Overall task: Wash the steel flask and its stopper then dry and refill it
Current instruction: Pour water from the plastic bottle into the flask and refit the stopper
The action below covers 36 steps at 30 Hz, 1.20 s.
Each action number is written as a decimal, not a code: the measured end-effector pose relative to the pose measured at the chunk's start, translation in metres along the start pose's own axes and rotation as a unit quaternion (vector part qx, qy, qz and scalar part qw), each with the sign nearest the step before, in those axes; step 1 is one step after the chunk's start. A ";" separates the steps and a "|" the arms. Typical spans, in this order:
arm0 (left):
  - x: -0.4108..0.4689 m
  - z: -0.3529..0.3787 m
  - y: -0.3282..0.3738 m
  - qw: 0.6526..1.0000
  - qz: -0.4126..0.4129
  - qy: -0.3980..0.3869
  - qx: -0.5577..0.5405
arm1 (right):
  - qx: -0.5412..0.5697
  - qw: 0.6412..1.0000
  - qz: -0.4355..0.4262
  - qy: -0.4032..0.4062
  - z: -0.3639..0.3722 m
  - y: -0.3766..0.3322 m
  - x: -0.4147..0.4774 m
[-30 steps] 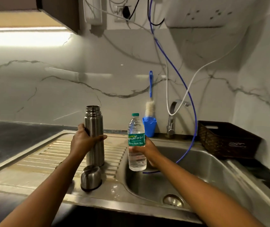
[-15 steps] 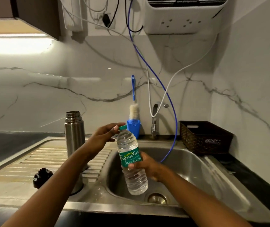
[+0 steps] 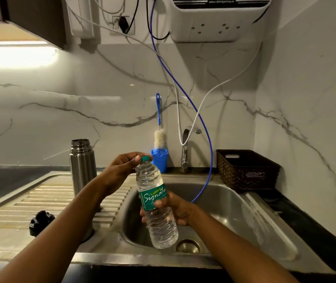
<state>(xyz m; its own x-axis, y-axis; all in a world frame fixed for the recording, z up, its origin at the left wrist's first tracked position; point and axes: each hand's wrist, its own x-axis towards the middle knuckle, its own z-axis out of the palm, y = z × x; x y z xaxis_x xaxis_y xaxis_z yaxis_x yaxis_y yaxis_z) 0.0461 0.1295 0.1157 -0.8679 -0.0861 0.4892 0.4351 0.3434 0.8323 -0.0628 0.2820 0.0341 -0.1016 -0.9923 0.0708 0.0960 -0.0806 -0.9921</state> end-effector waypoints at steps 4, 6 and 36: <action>0.003 -0.001 0.003 0.999 0.007 0.012 0.035 | -0.014 0.999 -0.022 0.040 0.002 0.001 0.003; 0.005 -0.002 0.004 0.998 0.008 0.014 0.059 | -0.021 0.998 -0.025 0.056 0.001 0.002 0.004; 0.036 0.037 0.009 0.918 -0.111 0.324 0.199 | -0.185 0.906 -0.092 0.370 0.010 0.012 0.021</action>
<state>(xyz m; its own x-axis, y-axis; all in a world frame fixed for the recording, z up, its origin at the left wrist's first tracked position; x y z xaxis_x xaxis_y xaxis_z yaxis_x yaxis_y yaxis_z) 0.0094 0.1643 0.1312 -0.5446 -0.6890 0.4783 0.0305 0.5536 0.8322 -0.0537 0.2592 0.0242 -0.7314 -0.6190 0.2861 -0.3148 -0.0657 -0.9469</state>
